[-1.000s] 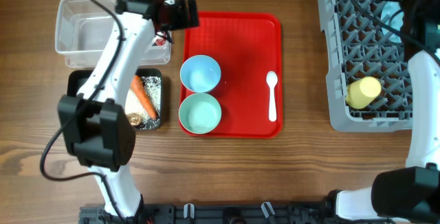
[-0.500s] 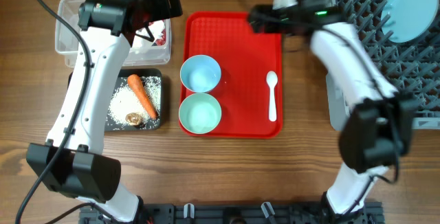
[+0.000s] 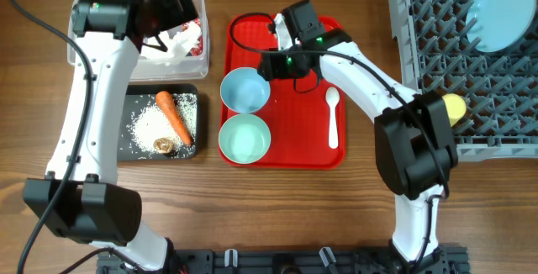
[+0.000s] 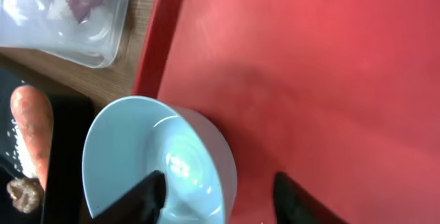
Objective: Sort waste into correct bins and load items into the dishwasher rack
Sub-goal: 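Grasp the light-blue bowl on the red tray with the right gripper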
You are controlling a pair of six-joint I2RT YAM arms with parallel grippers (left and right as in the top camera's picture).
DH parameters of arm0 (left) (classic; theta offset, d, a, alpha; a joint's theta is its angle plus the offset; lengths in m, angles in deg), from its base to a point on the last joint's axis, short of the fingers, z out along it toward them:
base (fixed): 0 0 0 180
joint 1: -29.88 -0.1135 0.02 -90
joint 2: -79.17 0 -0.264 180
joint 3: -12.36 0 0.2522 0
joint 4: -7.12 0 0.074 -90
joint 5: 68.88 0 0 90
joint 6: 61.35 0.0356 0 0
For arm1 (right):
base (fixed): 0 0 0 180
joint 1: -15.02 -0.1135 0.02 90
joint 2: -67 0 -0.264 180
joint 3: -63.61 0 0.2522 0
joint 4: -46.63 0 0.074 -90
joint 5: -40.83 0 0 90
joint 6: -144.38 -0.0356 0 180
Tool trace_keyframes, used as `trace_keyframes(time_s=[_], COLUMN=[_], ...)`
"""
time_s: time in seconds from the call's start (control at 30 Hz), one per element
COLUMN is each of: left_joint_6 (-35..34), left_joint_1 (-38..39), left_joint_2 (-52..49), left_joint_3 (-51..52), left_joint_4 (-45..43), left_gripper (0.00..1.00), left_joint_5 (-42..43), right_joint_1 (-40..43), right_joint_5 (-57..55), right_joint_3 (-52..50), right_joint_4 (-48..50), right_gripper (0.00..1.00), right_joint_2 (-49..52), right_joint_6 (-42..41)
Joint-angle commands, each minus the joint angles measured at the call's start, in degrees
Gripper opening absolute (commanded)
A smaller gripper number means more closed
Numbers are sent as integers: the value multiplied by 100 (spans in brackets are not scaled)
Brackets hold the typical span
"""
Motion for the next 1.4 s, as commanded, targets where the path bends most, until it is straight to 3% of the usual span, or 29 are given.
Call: trace_keyframes(time_s=[0.0, 0.43, 0.67, 0.93, 1.13, 1.37], left_joint_6=[-118, -118, -118, -118, -118, -118], left_joint_1=[-24, -170, -184, -184, -184, -184], left_joint_2=[-17, -20, -20, -17, -20, -20], left_joint_3=[11, 11, 11, 11, 11, 11], left_joint_4=[37, 61, 74, 74, 74, 74], left_gripper=[100, 100, 100, 100, 100, 100], left_joint_5=[-76, -76, -76, -76, -76, -76], right_joint_1=[-68, -81, -74, 90, 382, 1012], right_joint_5=[-120, 186, 184, -111, -1517, -5484], right_joint_3=[4, 4, 4, 72, 87, 87], right_joint_4=[-105, -144, -107, -142, -302, 208], right_gripper=[45, 26, 4, 4, 4, 4], right_joint_2=[243, 527, 531, 326, -398, -1523], right_joint_6=[-310, -772, -807, -739, -282, 393])
